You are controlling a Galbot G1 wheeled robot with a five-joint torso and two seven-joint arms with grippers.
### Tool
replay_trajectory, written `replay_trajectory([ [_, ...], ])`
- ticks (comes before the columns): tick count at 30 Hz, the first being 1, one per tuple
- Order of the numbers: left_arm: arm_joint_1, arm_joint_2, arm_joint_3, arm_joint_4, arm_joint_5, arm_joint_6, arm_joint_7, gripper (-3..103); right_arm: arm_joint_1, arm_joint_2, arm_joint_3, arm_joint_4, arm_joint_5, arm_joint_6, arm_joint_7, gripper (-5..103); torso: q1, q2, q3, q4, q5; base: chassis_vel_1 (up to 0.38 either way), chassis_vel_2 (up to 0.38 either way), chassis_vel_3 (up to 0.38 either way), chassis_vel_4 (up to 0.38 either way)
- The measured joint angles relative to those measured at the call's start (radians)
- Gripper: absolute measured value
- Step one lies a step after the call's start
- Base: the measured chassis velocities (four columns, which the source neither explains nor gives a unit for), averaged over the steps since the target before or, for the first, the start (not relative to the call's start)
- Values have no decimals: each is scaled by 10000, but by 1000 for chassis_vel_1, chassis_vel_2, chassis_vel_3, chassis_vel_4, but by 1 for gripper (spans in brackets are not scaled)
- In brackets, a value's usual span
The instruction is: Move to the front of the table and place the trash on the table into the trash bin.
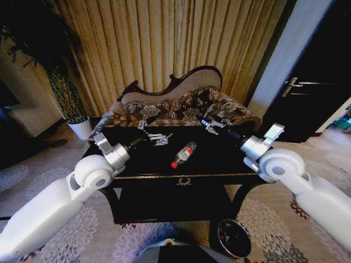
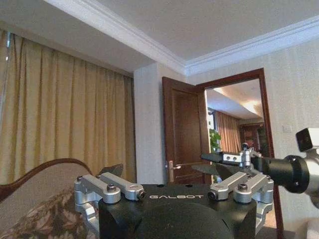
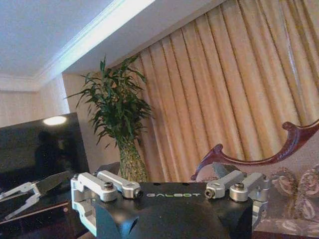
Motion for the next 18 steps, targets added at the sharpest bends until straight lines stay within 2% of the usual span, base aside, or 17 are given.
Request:
replay_trajectory([
  [3, 93, 47, -52, 111, 8, 45, -17, 100, -12, 10, -7, -13, -34, 4, 50, 100, 0, 0, 0, 1, 0, 0, 0, 0, 0],
  [4, 105, 46, -65, 162, 44, 163, -130, 100, -35, 14, -4, -14, -38, 8, 61, 100, 0, 0, 0, 1, 0, 0, 0, 0, 0],
  [5, 57, 2, -59, 235, 101, 535, -529, 100, -64, 17, 10, -14, -41, 18, 77, 100, 0, 0, 0, 2, -1, 0, 0, 0, 0],
  [6, 57, 2, -59, 235, 101, 535, -529, 100, -64, 17, 10, -14, -41, 18, 77, 100, 0, 0, 0, 2, -1, 0, 0, 0, 0],
  [7, -69, -60, -15, 255, 114, 923, -933, 100, -71, 23, 15, -16, -42, 29, 85, 100, 0, 0, 0, 2, -1, 0, 0, 0, 0],
  [8, -349, -182, 68, 261, -29, 1637, -1650, 100, -72, 39, 18, -33, -44, 50, 98, 100, 0, 0, 0, 1, -1, 0, 0, 0, 0],
  [9, -586, -272, 142, 244, -239, 2091, -2213, 100, -72, 51, 18, -49, -51, 64, 108, 100, 0, 0, 0, 0, -1, 0, 0, 0, 0],
  [10, -586, -272, 142, 244, -239, 2091, -2213, 100, -72, 51, 18, -49, -51, 64, 108, 100, 0, 0, 0, 0, -1, 0, 0, 0, 0],
  [12, -1200, -500, 336, 207, -1007, 2930, -3168, 100, -110, 88, 16, -68, -70, 135, 114, 100, 1, -1, 0, -1, 1, 0, 0, 0, 0],
  [16, -1556, -613, 500, 261, -1434, 3235, -3393, 100, -146, 110, 12, -76, -85, 163, 118, 100, 1, 0, 0, 0, 2, 0, 0, 0, 0],
  [18, -2186, -864, 962, 547, -2143, 3773, -3456, 100, -197, 143, 11, -87, -107, 175, 122, 100, 0, 0, 0, -1, 1, 0, 0, 0, 0],
])
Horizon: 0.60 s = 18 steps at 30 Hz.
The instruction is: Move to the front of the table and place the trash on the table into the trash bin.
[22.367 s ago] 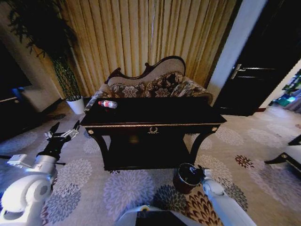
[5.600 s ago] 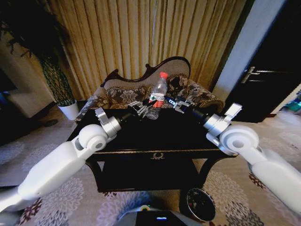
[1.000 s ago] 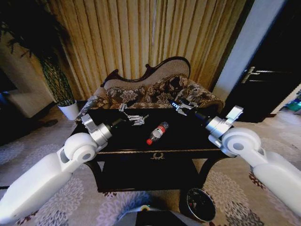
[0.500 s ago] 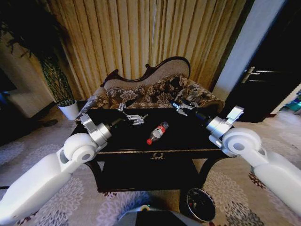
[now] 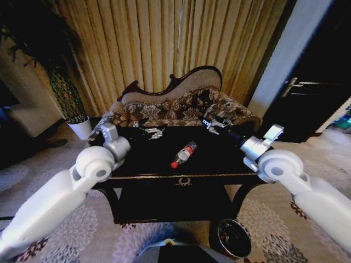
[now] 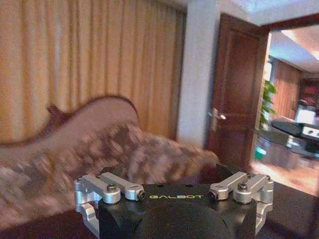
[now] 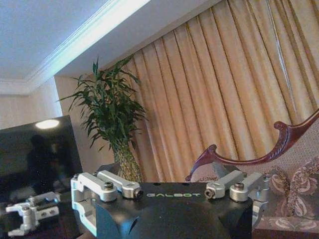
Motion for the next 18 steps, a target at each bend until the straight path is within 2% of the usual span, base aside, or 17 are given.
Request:
replay_trajectory([
  [1, -249, -166, 184, 132, -418, 345, -83, 100, -17, 4, 1, -14, -5, 8, 3, 100, 0, 0, 0, 1, 0, 0, 0, 0, 0],
  [4, -448, -323, 390, 279, -813, 572, -181, 100, -38, 4, 16, -43, -9, 19, 7, 100, 0, 0, 1, 1, -1, 0, 0, 0, 0],
  [6, -755, -609, 675, 628, -1571, 1035, -326, 100, -76, -4, 75, -105, -15, 41, 11, 100, 1, -1, 1, 0, 1, 0, 0, 0, 0],
  [10, -1005, -904, 934, 941, -2078, 1322, -597, 100, -100, -19, 102, -146, -23, 66, 12, 100, 1, 0, 0, 0, 0, 0, 0, 0, 0],
  [12, -1313, -1275, 1305, 1292, -2634, 1603, -1236, 100, -102, -12, 110, -194, -40, 103, 15, 100, 1, -1, 1, 0, -1, 0, 0, 0, 0],
  [18, -1596, -1525, 1692, 1647, -2950, 2099, -1501, 100, -128, 60, 72, -232, -149, 135, 18, 100, 1, -1, 1, 0, 0, 0, 0, 0, 0],
])
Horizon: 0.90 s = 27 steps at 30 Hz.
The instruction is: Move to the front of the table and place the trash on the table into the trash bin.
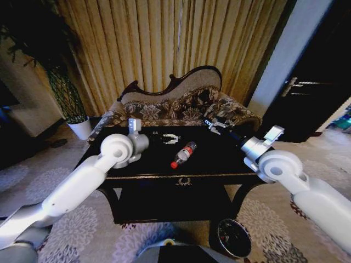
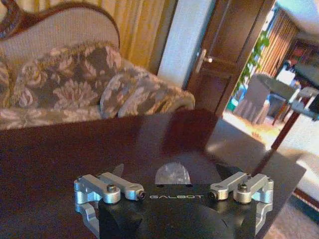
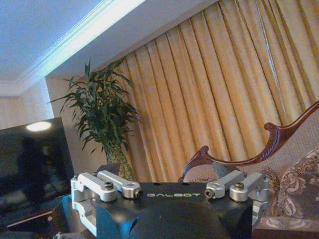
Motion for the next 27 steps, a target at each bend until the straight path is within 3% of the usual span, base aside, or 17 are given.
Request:
replay_trajectory([
  [27, 136, -239, 1059, 214, 490, -5, -580, 100, 32, -23, 7, 162, 31, 89, 14, 100, -1, -1, -1, 1, -2, 0, 0, 0, 0],
])
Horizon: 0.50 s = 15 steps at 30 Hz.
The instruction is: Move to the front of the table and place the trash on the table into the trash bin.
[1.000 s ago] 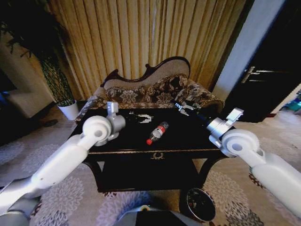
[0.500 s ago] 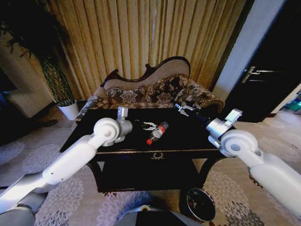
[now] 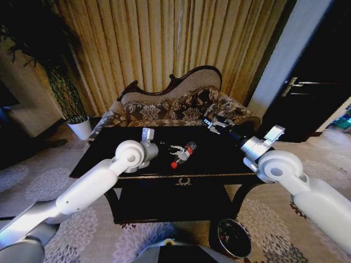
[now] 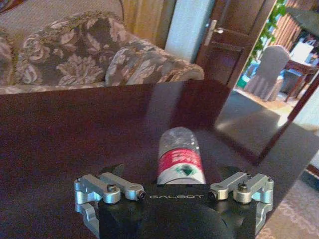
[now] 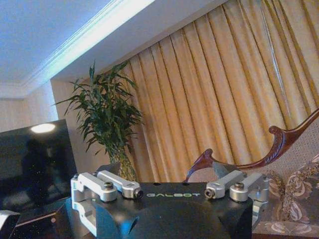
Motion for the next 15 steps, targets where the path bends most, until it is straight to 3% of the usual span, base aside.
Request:
replay_trajectory([
  [15, 113, -48, 88, 236, 135, -15, 129, 100, -29, 39, 5, 10, -28, 119, 0, 100, 0, -1, 0, -1, 0, 0, 0, 0, 0],
])
